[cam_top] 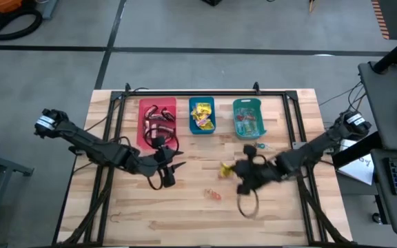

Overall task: Sort candy
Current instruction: Put the yellow candy into the blue bin

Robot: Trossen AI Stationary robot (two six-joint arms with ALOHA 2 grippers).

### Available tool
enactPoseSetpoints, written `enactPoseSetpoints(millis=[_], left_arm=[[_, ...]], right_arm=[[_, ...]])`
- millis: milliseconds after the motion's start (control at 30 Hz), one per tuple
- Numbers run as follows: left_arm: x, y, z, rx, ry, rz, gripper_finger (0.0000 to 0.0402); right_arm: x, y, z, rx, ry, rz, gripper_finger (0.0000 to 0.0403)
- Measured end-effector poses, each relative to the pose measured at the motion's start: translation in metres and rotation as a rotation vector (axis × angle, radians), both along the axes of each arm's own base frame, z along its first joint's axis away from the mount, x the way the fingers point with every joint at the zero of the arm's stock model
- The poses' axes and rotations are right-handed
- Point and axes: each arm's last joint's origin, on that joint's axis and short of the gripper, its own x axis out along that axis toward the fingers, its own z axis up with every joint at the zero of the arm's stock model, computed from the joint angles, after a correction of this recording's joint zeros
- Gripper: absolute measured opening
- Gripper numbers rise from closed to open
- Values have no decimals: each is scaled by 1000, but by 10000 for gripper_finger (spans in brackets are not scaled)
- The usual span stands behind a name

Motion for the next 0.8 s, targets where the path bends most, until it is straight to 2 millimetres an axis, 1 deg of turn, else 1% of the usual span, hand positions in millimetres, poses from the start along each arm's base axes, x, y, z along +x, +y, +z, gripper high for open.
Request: enactPoseSetpoints(millis=[167,300,400,633,800], left_arm=[[-12,-8,5,-20,3,-36,161],[-21,-13,10,-66,-5,-46,161],[-24,-16,12,-77,-12,-56,161],[-26,-16,9,-50,27,-62,161],[-26,-15,8,-50,28,-62,161]], right_arm=[[23,-47,5,-113,-18,-47,8],[32,-85,8,-168,-20,-120,8],[36,-110,11,-200,-25,-141,8],[51,-158,17,-258,-126,-164,8],[58,-184,17,-282,-196,-184,8]])
